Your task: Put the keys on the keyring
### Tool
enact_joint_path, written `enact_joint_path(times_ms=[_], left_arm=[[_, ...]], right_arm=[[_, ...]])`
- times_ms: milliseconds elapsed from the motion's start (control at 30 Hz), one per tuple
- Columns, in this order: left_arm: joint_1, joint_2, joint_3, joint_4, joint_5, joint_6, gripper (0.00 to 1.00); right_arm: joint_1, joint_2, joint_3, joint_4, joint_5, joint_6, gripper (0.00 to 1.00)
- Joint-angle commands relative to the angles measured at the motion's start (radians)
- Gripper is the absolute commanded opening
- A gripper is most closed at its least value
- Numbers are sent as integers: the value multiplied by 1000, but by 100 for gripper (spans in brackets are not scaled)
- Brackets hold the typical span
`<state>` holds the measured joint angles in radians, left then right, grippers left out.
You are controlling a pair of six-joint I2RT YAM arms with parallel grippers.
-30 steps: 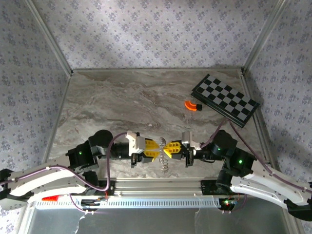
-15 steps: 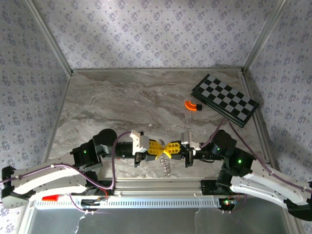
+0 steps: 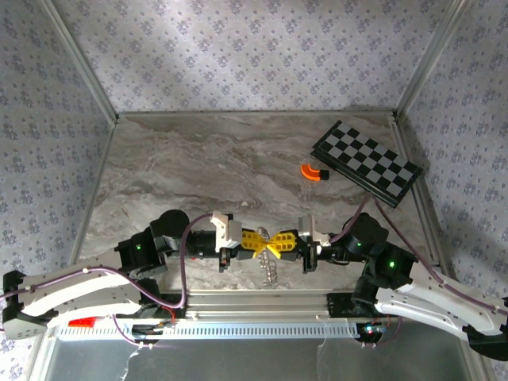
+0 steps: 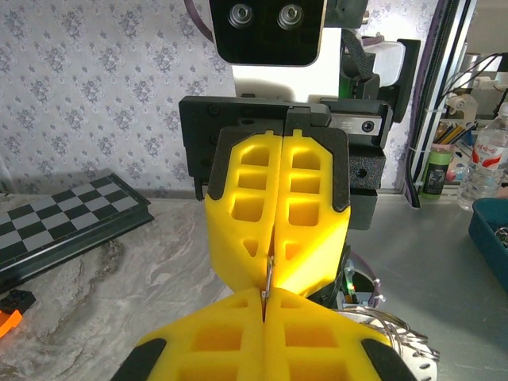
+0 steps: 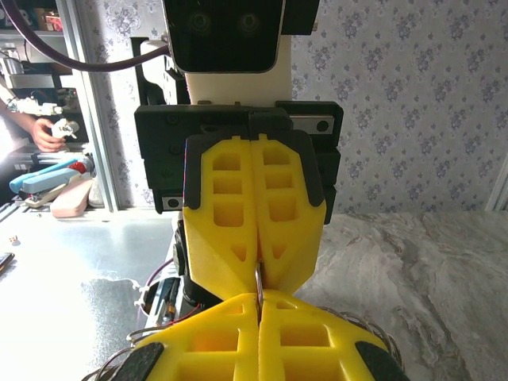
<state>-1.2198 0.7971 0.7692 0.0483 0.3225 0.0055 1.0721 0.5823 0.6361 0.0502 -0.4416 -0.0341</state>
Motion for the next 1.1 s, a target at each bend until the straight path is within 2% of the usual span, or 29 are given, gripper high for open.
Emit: enact_joint_path(times_ms=[0,33,100,300,467,700,733,833,900,1000,1067], left_arm=[[-6,-13,18,61,14,-17,2],[-6,-15,15,67,14,-19,8],[-6,-17,10,73,15,-22,11],[-5,-18,10,74,15,-24,9],[-6,-17,11,71,13,-19,0],[-6,-20,10,57,-12,-10,0],[-6,-20,11,47,-31,-9,0],[-5,-15,19,8,-99,-5,0],[-6,-11,21,-16,-133,-1,0],[-4,-19,9,-26,-174,2,0],[-3,-31,5,-42,-201,2,0]], right_arm=[[6,-16,-6,34,-14,2,0],[5,-16,-6,34,-16,1,0],[5,-17,-4,34,-15,1,0],[5,-19,-5,36,-18,2,0],[5,-21,-4,39,-19,3,0],[6,-11,1,31,9,5,0],[5,-12,6,22,21,9,7],[6,-3,29,-31,66,28,44],[6,4,51,-79,85,37,64],[4,17,93,-175,117,34,76],[3,14,105,-218,126,49,80]])
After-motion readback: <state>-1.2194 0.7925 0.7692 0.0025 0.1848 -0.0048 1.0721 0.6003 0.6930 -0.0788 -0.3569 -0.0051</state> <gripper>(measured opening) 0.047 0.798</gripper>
